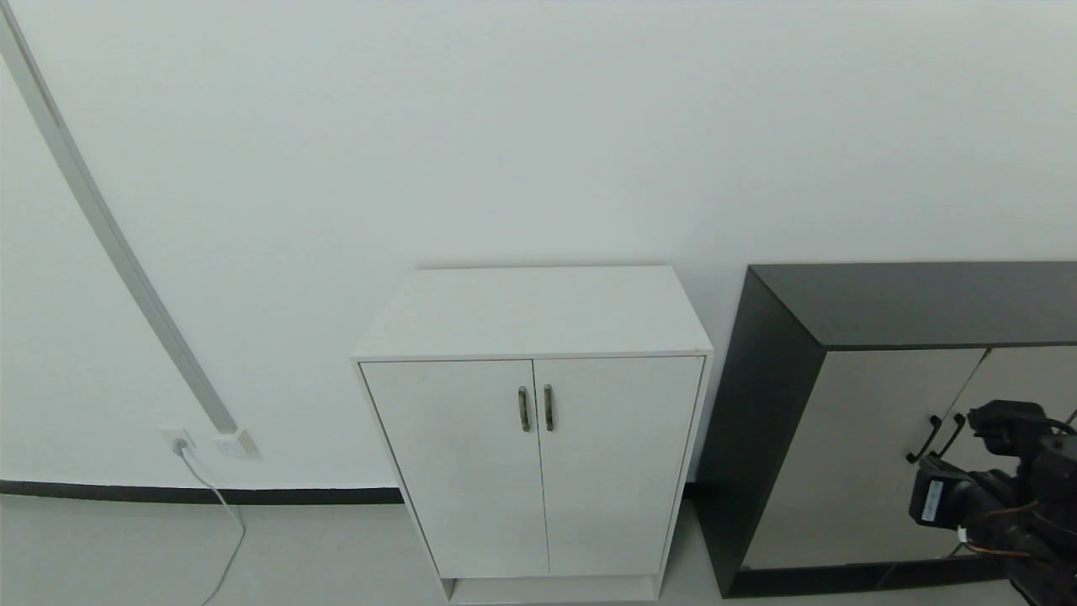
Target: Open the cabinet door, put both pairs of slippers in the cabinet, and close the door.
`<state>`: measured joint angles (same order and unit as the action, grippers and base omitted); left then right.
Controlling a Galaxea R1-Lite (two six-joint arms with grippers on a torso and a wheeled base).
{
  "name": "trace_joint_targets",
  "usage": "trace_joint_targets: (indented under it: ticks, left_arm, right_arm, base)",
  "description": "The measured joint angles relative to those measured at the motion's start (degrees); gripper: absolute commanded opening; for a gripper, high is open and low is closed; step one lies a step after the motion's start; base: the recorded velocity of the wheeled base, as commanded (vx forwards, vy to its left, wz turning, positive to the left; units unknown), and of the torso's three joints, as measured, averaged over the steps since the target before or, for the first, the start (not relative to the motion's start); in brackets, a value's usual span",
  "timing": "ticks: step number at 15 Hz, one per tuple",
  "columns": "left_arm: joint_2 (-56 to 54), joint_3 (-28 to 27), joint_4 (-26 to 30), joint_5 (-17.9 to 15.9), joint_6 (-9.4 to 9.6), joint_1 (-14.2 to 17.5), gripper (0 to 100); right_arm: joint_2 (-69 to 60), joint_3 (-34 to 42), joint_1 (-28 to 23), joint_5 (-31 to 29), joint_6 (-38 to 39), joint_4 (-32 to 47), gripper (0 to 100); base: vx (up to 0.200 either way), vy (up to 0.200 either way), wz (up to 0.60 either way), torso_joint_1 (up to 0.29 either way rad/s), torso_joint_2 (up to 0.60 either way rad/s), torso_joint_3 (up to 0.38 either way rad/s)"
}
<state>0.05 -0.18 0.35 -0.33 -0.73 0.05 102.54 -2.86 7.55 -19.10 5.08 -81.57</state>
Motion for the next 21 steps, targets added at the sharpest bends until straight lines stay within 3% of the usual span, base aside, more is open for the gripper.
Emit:
trace_joint_targets:
  ticks: [5,13,16,21]
  left_arm:
    - [0.0,0.0,0.0,0.0,-0.02,0.0,0]
    - [0.0,0.0,0.0,0.0,-0.02,0.0,0]
    - [0.0,0.0,0.0,0.0,-0.02,0.0,0]
    - [0.0,0.0,0.0,0.0,-0.05,0.0,0]
  right_arm:
    - [-23.9,2.6,-2.6,1.3,0.5,29.2,0]
    - [-67.3,2.9,-2.6,13.2,0.1,74.5,0]
    - [-77.7,2.9,-2.6,14.7,-1.9,81.5,0]
    - [-87.2,2.8,-8.2,14.8,-3.4,81.7,0]
  base:
    - [0.000,0.000,0.00,0.000,0.00,0.000]
    - [0.000,0.000,0.00,0.000,0.00,0.000]
    - [0.000,0.000,0.00,0.000,0.00,0.000]
    - [0.000,0.000,0.00,0.000,0.00,0.000]
